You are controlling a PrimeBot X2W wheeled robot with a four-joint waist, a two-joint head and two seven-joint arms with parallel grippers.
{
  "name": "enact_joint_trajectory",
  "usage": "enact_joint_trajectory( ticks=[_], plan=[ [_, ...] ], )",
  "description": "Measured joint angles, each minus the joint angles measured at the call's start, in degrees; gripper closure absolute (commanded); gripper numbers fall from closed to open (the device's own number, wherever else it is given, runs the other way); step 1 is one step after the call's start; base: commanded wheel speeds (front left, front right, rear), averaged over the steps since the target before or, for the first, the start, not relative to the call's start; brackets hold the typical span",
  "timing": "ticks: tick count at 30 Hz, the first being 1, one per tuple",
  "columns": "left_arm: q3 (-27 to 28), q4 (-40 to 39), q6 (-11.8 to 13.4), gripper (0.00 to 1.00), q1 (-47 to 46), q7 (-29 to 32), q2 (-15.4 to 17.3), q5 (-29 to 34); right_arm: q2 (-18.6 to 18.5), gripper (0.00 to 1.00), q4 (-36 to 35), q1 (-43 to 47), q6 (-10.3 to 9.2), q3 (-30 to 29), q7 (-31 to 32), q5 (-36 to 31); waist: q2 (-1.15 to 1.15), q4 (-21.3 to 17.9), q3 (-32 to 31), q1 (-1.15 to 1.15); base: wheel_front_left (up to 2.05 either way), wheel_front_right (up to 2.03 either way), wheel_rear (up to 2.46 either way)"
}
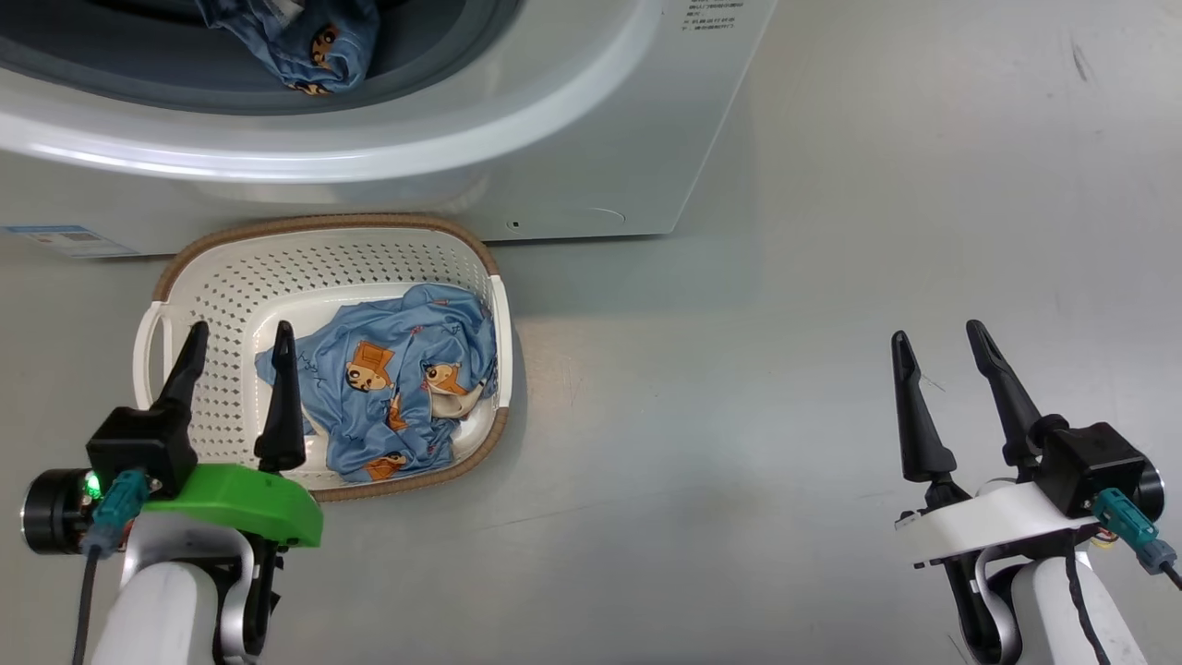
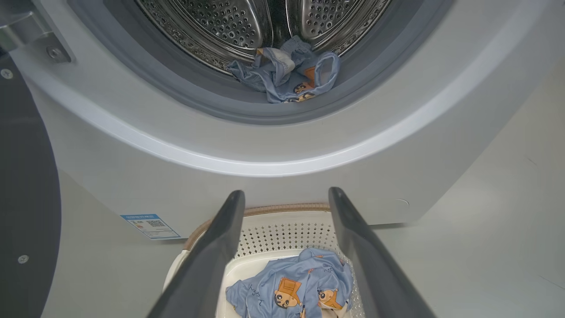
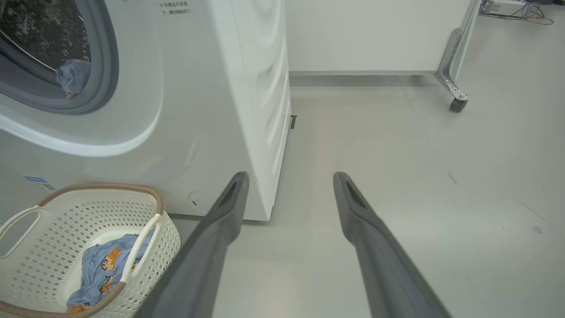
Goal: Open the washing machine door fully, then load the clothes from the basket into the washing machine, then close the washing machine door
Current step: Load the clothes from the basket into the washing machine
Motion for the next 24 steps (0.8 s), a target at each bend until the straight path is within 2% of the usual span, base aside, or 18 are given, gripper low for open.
enact_joint_trajectory(
  ticks=[5, 16, 24],
  plan=[
    [0.5, -3.2, 0.8, 0.0, -2.6, 4.0, 0.9, 0.1, 0.0, 0.0, 0.0, -0.4, 0.0, 2.0, 0.0, 2.0, 0.0, -1.9, 1.1, 0.0, 0.0, 0.0, 0.0],
    [1.8, -1.5, 1.8, 0.0, -15.7, 17.1, 2.6, -0.8, 0.0, 0.0, 0.5, -1.3, 0.0, 3.6, 0.0, 4.0, 0.0, -5.8, 2.3, 0.0, 0.0, 0.0, 0.0],
    [1.5, 5.1, 2.7, 0.0, -26.3, 28.0, 3.4, -0.8, 0.0, 0.0, 1.2, -1.4, 0.0, 4.2, 0.0, 4.0, 0.0, -7.3, 2.2, 0.0, 0.0, 0.0, 0.0]
  ],
)
